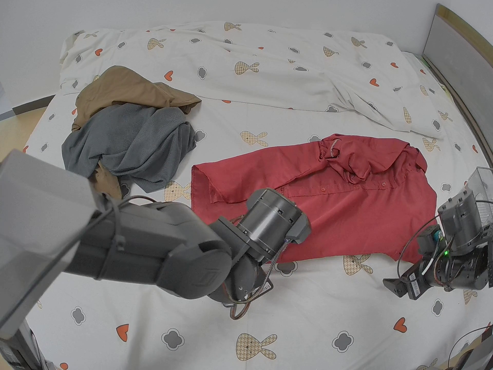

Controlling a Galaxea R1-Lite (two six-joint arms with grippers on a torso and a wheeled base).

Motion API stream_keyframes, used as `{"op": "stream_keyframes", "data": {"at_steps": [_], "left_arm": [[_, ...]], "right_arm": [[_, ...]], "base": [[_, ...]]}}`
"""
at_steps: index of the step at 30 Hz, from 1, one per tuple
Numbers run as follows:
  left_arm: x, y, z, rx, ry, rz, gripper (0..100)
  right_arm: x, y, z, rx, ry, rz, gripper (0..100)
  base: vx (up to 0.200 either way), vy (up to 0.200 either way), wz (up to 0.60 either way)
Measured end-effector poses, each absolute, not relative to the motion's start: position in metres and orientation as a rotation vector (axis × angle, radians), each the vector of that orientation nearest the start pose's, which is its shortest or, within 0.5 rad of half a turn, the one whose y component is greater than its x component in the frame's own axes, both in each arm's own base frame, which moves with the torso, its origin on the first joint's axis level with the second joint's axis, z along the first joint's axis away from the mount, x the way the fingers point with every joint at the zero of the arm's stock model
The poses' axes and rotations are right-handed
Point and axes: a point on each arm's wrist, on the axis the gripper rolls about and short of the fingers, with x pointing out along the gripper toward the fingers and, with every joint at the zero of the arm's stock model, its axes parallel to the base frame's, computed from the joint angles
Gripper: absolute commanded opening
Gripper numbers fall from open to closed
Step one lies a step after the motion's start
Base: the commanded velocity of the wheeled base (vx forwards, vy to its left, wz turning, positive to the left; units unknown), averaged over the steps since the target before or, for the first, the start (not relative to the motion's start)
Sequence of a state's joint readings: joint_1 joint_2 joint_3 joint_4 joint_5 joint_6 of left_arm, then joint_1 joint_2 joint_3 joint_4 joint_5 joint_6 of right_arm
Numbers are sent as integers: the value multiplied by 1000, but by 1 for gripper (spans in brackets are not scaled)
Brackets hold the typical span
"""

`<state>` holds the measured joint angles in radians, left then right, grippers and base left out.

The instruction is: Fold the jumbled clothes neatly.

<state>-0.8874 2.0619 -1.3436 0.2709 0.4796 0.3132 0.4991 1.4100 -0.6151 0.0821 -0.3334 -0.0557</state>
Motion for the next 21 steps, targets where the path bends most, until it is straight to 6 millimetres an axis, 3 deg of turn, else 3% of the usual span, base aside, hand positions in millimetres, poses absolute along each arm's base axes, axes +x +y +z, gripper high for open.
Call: {"op": "stream_keyframes", "data": {"at_steps": [5, 10, 17, 21], "left_arm": [[238, -279, 135, 883, 671, -496, 0], [234, -275, 144, 860, 643, -495, 0], [232, -273, 152, 840, 619, -493, 0], [230, -271, 156, 833, 610, -493, 0]], "right_arm": [[169, 87, 128, -514, 806, 154, 100], [181, 95, 116, -528, 801, 141, 100], [217, 114, 97, -507, 677, 7, 100], [238, 109, 89, -463, 622, -83, 100]], "base": [[0, 0, 0], [0, 0, 0], [0, 0, 0], [0, 0, 0]]}}
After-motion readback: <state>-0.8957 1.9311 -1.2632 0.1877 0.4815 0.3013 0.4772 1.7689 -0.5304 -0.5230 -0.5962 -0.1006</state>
